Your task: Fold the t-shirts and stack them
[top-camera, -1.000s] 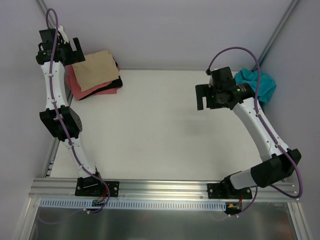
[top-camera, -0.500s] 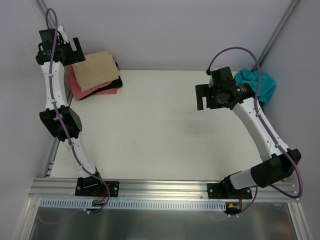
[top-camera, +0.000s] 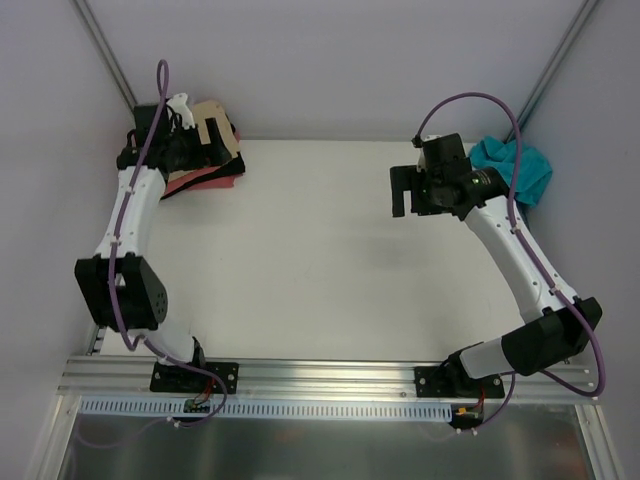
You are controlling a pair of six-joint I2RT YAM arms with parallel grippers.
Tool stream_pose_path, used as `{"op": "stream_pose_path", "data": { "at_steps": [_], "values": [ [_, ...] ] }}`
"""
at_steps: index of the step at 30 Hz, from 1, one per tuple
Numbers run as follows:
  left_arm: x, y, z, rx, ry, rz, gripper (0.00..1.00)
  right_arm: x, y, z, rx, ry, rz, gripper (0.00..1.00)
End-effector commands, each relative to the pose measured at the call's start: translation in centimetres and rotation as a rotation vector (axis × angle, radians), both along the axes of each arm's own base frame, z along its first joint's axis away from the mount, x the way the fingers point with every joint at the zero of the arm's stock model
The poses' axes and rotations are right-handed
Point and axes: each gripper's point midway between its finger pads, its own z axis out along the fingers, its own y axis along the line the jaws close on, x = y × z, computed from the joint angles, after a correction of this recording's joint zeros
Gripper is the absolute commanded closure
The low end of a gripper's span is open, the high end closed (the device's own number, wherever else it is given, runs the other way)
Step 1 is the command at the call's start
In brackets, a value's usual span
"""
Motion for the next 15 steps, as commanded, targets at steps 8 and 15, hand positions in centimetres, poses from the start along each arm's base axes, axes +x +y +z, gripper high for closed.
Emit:
{"op": "stream_pose_path", "data": {
  "at_steps": [8,15],
  "values": [
    [-9.5,-7.0,4.4,-0.121,-0.289,-0.091,0.01,0.2,0.5,1.0,0.078,-0.085,-0.019,0.01],
    [-11.9,-8.9,3.5,-0.111,-0.28,-0.142,0.01,1.3,-2.7,0.7,0.035,-0.104,-0.076,0.0]
  ]
}}
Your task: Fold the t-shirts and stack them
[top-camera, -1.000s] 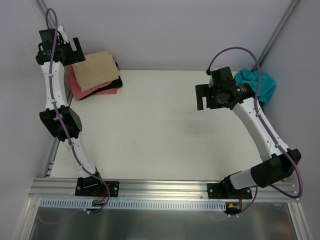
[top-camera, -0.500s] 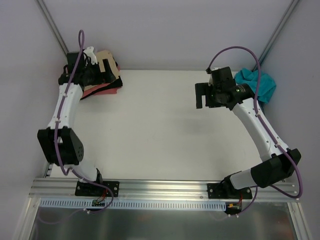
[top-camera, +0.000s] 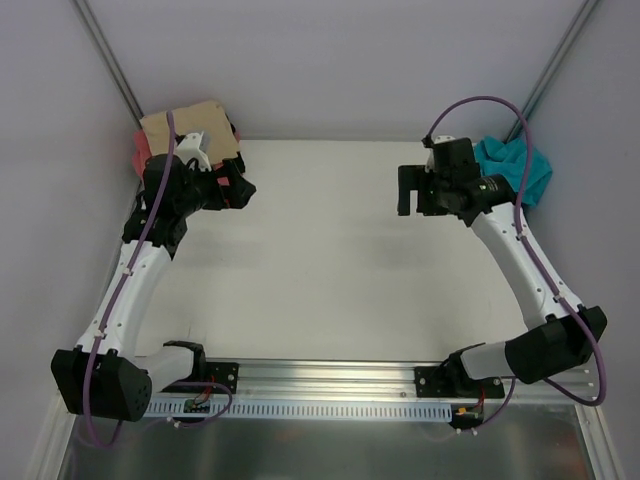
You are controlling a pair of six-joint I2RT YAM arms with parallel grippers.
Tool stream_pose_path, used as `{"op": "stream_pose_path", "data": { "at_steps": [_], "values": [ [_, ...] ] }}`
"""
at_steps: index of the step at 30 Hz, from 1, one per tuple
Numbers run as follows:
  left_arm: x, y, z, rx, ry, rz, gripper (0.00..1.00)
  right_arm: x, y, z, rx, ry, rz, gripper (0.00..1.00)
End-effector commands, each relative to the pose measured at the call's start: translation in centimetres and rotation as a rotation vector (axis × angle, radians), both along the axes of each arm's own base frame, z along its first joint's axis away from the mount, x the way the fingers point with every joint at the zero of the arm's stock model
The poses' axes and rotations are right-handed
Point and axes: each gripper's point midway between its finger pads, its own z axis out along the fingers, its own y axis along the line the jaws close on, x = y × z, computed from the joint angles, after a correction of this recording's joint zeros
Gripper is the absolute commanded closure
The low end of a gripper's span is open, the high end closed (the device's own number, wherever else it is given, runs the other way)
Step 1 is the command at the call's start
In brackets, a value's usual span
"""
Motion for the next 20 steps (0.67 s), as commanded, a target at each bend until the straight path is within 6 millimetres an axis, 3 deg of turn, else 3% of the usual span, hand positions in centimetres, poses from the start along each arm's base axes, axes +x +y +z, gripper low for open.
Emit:
{"op": "stream_pose_path", "data": {
  "at_steps": [1,7,20],
  "values": [
    [-0.1,-0.8,1.5,-0.006,-0.054,-0.011,0.01,1.1,-2.6,0.7,-0.02,-0.056,-0.063,0.01],
    [-0.1,-1.9,1.3,0.041,-0.048,-0.035,0.01,1.3,-4.9,0.3,0.002,-0.053,-0.119,0.0],
    [1.1,-2.7,1.7,0.067,-0.048,-0.051,0.01,0.7,-4.6,0.9,0.02,-0.067,-0.1,0.0]
  ]
}}
